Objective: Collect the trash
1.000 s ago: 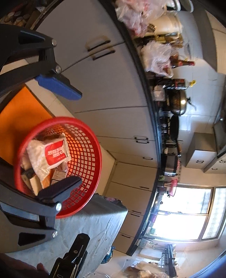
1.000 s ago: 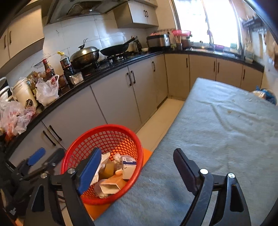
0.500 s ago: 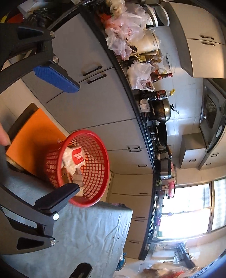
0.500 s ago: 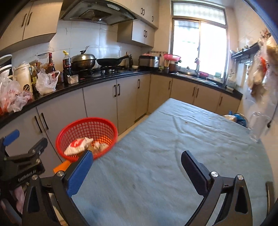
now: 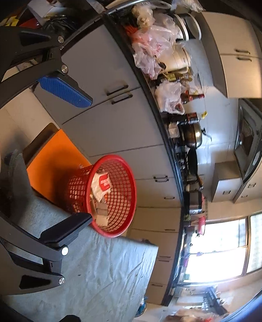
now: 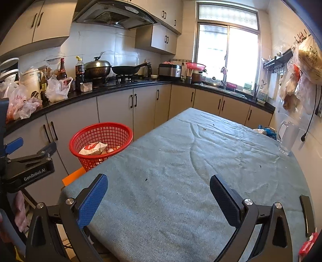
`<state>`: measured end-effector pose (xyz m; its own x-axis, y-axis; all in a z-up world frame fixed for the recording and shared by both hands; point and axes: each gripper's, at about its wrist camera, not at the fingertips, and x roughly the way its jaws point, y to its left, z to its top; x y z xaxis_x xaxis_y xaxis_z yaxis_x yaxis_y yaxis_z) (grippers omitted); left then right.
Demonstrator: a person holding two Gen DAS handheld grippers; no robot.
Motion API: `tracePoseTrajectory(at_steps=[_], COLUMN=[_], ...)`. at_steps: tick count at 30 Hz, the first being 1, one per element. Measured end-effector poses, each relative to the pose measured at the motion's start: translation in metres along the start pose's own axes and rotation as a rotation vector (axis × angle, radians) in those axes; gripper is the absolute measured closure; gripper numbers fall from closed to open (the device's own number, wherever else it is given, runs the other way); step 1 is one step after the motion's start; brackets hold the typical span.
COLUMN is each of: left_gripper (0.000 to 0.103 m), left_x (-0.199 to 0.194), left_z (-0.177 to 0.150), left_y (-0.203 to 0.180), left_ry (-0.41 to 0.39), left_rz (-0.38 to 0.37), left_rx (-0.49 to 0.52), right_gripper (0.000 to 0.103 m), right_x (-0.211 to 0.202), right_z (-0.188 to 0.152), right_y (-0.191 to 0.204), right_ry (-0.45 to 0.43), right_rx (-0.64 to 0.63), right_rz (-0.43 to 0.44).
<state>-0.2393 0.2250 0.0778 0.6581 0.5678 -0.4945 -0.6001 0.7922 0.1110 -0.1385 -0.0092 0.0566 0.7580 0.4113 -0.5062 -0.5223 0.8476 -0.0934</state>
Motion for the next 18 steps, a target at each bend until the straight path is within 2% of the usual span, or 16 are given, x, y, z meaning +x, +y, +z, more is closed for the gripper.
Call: tracePoseTrajectory(at_steps=[7,18], left_gripper=[0.0,0.0], left_x=[0.0,0.002], left_z=[0.0,-0.003], left_y=[-0.011,-0.017], left_ry=[-0.01,-0.013], left_rz=[-0.019,-0.035], left_rx=[0.047,0.064], right_gripper=[0.0,0.0], right_x=[-0.001,0.0], right_z=[-0.002,-0.005], right_y=[0.002,0.008], right_ry=[0.012,0.031], right_rx=[-0.009,-0.033], right_rz=[-0.016,-0.034])
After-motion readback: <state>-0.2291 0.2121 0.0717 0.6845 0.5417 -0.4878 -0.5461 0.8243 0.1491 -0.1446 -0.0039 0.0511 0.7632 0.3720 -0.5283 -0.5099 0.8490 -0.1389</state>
